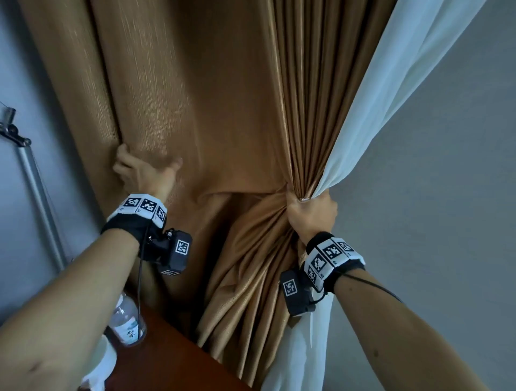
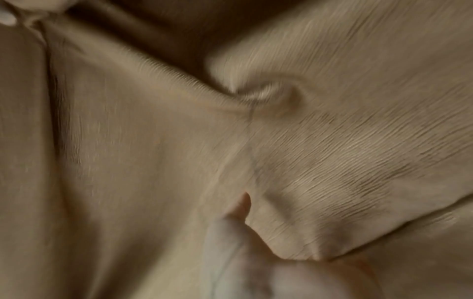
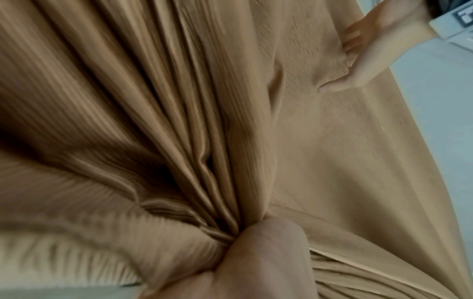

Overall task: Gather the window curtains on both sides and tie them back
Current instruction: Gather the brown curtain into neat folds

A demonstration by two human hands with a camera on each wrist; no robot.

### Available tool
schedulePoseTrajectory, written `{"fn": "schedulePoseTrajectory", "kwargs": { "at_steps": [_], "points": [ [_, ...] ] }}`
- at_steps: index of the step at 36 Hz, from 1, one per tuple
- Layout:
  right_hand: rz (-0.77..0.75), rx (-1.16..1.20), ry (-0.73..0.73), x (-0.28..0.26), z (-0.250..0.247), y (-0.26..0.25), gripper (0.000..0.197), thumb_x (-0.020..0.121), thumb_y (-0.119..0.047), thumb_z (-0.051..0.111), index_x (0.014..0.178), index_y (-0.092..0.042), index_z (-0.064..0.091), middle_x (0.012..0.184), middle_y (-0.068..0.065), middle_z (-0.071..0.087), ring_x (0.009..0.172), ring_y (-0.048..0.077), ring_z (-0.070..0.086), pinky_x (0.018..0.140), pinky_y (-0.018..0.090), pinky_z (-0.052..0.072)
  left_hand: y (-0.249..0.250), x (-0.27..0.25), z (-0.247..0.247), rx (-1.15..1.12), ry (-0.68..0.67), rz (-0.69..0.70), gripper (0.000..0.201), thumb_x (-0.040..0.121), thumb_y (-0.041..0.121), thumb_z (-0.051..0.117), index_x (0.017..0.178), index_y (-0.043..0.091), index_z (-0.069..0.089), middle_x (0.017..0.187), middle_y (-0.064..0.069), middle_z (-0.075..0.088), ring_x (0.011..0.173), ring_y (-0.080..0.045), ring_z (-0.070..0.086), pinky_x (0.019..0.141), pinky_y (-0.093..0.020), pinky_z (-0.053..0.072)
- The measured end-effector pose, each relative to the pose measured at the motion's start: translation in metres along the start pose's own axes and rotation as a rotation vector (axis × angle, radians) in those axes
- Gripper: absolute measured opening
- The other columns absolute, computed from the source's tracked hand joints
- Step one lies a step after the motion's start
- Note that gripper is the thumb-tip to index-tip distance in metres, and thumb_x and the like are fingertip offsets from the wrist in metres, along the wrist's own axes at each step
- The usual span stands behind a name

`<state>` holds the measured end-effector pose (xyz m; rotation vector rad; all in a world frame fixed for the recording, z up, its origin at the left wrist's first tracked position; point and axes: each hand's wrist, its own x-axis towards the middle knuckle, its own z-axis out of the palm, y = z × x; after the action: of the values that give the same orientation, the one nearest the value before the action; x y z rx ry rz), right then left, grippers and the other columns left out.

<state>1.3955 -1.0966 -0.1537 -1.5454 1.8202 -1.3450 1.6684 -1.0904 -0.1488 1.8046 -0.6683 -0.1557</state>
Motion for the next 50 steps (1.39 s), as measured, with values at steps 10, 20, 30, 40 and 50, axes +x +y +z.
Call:
{"fn": "schedulePoseTrajectory", "kwargs": {
  "at_steps": [10,20,30,40,50],
  "points": [
    [-0.043,0.002,0.032,0.004,0.008,0.007,0.054,0.076,-0.047,0.068,0.110,-0.007,0.055,0.085,0.008,0.067,0.091,0.036,0.062,0.085,0.040,0.052,0.048,-0.073,0.058,-0.156,-0.528,-0.028,0.043,0.089,0.045,0.061,0.105,0.006,0.052,0.100,-0.006,0.061,0.092,-0.024,0.059,0.083,-0.029,0.044],
    [-0.068,-0.006,0.001,0.022,0.003,0.026,0.055,0.068,-0.065,0.059,0.085,-0.014,0.048,0.077,0.006,0.063,0.083,0.035,0.064,0.073,0.034,0.051,0.056,-0.095,0.071,-0.356,-0.651,-0.209,0.022,0.097,0.036,0.053,0.089,0.017,0.046,0.088,0.001,0.056,0.084,-0.016,0.058,0.099,-0.038,0.047],
    [-0.111,0.011,-0.015,0.017,0.001,0.023,0.062,0.076,-0.056,0.067,0.117,-0.011,0.059,0.105,0.008,0.069,0.104,0.034,0.061,0.088,0.031,0.048,0.076,-0.124,0.064,-0.195,-0.767,-0.045,0.011,0.097,0.013,0.044,0.096,0.010,0.055,0.078,0.003,0.055,0.072,-0.011,0.054,0.063,-0.023,0.046],
    [-0.061,0.040,-0.078,0.002,-0.015,0.014,0.091,0.064,-0.071,0.070,0.131,-0.013,0.048,0.081,-0.013,0.052,0.101,0.020,0.061,0.090,0.024,0.043,0.064,-0.137,0.070,0.316,-0.820,0.499,0.046,0.092,0.019,0.040,0.138,0.009,0.040,0.132,-0.015,0.046,0.120,-0.033,0.046,0.101,-0.050,0.042],
    [0.001,0.064,-0.196,-0.004,-0.027,0.003,0.116,0.054,-0.064,0.082,0.141,-0.007,0.030,0.120,0.005,0.059,0.121,0.028,0.053,0.102,0.033,0.040,0.050,-0.180,0.071,0.632,-0.898,0.702,0.072,0.086,0.033,0.053,0.149,0.014,0.023,0.143,-0.018,0.027,0.126,-0.039,0.033,0.101,-0.054,0.039]
  ]
}}
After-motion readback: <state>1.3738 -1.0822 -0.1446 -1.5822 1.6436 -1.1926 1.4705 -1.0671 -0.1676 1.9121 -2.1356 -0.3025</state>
